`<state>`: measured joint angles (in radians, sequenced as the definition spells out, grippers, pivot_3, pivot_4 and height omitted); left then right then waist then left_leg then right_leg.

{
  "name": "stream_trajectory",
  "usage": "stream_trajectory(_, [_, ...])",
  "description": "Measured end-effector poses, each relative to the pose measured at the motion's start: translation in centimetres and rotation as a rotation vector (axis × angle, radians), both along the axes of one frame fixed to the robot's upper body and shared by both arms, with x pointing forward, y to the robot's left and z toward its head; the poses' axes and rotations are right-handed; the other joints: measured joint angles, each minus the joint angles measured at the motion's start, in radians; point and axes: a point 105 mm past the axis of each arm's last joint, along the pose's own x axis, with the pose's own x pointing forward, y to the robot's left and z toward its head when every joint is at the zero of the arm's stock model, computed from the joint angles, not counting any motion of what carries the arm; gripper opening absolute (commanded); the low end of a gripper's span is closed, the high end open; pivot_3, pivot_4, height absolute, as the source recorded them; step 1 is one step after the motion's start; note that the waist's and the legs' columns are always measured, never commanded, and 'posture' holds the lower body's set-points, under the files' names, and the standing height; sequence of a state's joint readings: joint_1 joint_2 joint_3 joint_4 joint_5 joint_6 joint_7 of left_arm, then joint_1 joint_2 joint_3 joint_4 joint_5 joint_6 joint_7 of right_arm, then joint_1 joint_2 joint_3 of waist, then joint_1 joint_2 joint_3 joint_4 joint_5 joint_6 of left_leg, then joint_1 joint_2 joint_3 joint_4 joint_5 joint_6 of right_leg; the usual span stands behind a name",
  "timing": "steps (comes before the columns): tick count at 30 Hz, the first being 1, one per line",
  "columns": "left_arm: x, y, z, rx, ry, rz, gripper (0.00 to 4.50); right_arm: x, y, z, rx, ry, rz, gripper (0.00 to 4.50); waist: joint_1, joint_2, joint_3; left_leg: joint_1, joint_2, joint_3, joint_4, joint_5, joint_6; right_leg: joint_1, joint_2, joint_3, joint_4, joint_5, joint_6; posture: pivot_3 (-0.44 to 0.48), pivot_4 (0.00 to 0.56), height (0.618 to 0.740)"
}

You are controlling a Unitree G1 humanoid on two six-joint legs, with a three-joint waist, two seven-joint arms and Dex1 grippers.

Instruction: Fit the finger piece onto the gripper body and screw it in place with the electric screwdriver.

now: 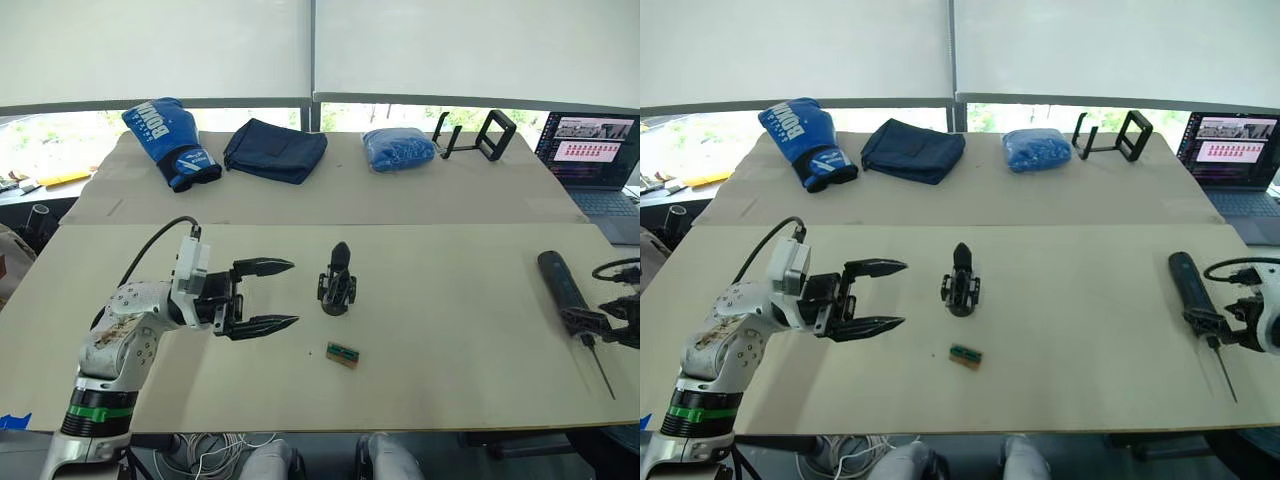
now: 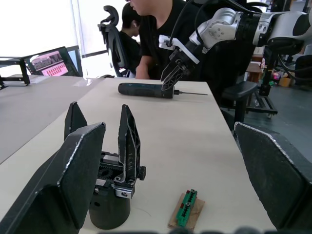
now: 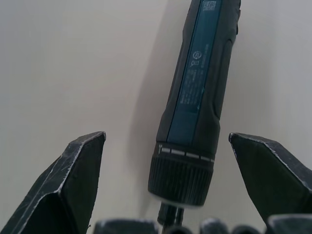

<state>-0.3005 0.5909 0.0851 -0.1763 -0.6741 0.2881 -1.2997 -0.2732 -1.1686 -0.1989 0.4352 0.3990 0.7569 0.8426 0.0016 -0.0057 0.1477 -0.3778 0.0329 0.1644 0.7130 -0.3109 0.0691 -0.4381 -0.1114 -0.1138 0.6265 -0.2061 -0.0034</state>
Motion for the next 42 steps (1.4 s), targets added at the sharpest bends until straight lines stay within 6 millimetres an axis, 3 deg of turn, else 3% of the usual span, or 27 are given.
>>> stream_trajectory(11, [-0.4, -0.1, 0.1, -0.016, 0.018, 0.001, 4.47, 1.7, -1.2, -2.6, 0.018, 0.075, -0.014, 4.50, -0.007, 0.001, 0.000, 0.000, 0.000, 0.001, 0.001, 0.002, -0.003, 0.000, 0.000, -0.006, 0.001, 0.000, 0.000, 0.000, 0.150, 0.740])
stream_trajectory(19, [-0.6, -0.1, 0.2, -0.002, 0.033, -0.008, 4.50, 2.3, -1.8, -2.8, -0.011, 0.033, -0.012, 2.01, -0.014, 0.001, 0.000, 0.001, 0.000, 0.001, 0.001, 0.002, -0.004, 0.001, 0.000, -0.006, 0.001, 0.000, 0.000, 0.000, 0.150, 0.740])
stream_trajectory(24, [-0.6, 0.2, 0.3, 0.005, 0.031, 0.003, 4.50, 2.5, -1.3, -2.2, 0.103, -0.047, -0.028, 1.96, -0.015, 0.005, 0.002, 0.001, 0.000, 0.001, 0.001, 0.002, -0.004, 0.001, -0.001, -0.005, 0.002, 0.000, -0.001, 0.000, 0.150, 0.740])
stream_trajectory(27, [-0.5, 0.3, 0.2, 0.007, 0.029, 0.003, 4.50, 2.7, 0.4, -0.4, 0.155, -0.095, 0.052, 1.96, -0.017, 0.010, 0.003, 0.002, 0.001, 0.002, 0.000, 0.003, -0.004, 0.000, -0.001, -0.004, 0.003, 0.002, -0.003, 0.000, 0.150, 0.740])
stream_trajectory(33, [-0.3, 1.5, -0.3, 0.014, 0.015, -0.003, 4.50, 0.1, 6.0, 5.2, 0.055, -0.138, 0.328, 1.96, -0.009, 0.016, 0.003, 0.002, 0.002, 0.000, -0.002, 0.004, -0.006, -0.001, 0.000, -0.006, 0.004, -0.001, 0.001, 0.000, 0.150, 0.740])
stream_trajectory(36, [0.0, 2.6, -1.3, 0.073, 0.010, 0.004, 4.50, -1.3, 9.2, 5.5, 0.008, -0.109, 0.437, 1.96, -0.005, 0.015, 0.004, 0.001, 0.002, 0.000, -0.002, 0.003, -0.006, -0.002, 0.000, -0.007, 0.003, -0.002, 0.002, 0.000, 0.150, 0.740])
stream_trajectory(39, [0.0, 3.2, -2.0, 0.117, -0.006, -0.007, 4.50, -2.8, 13.0, 4.7, -0.018, -0.071, 0.555, 1.96, -0.002, 0.014, 0.004, 0.000, 0.002, -0.001, -0.002, 0.003, -0.005, -0.002, -0.001, -0.006, 0.002, -0.001, 0.001, 0.000, 0.150, 0.740])
stream_trajectory(42, [-0.2, 3.6, -3.0, 0.156, -0.020, -0.015, 4.50, -4.3, 15.2, 3.3, -0.070, -0.038, 0.640, 1.96, 0.006, 0.013, 0.005, -0.002, 0.001, -0.001, -0.001, 0.003, -0.005, -0.003, -0.001, -0.007, 0.001, -0.001, 0.000, 0.000, 0.150, 0.740])
